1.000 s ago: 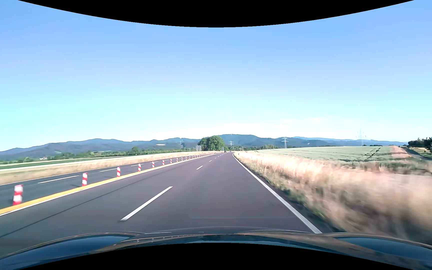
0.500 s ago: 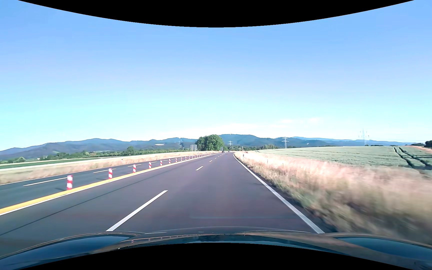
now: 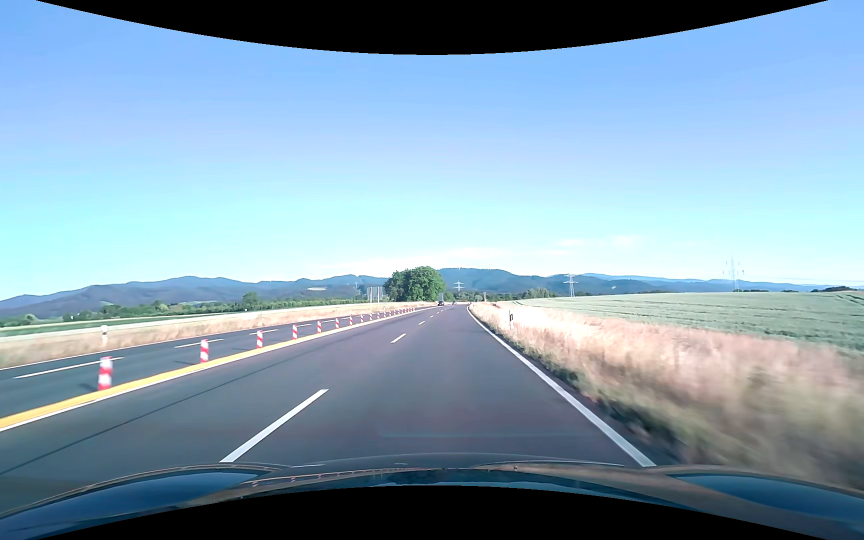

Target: Follow the waypoints while adhering to traffic rules and regulations

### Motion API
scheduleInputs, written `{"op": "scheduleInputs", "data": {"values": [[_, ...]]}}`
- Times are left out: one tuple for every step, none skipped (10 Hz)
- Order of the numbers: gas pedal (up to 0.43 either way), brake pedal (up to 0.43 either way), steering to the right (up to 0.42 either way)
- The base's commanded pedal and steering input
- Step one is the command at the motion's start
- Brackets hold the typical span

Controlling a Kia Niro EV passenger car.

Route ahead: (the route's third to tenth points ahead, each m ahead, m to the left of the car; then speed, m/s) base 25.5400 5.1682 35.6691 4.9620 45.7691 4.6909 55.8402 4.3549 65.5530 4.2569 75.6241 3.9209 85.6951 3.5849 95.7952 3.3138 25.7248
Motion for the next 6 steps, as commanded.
{"op": "scheduleInputs", "data": {"values": [[0.220,0.000,0.001],[0.220,0.000,0.001],[0.220,0.000,0.001],[0.220,0.000,0.001],[0.220,0.000,0.001],[0.220,0.000,0.001]]}}
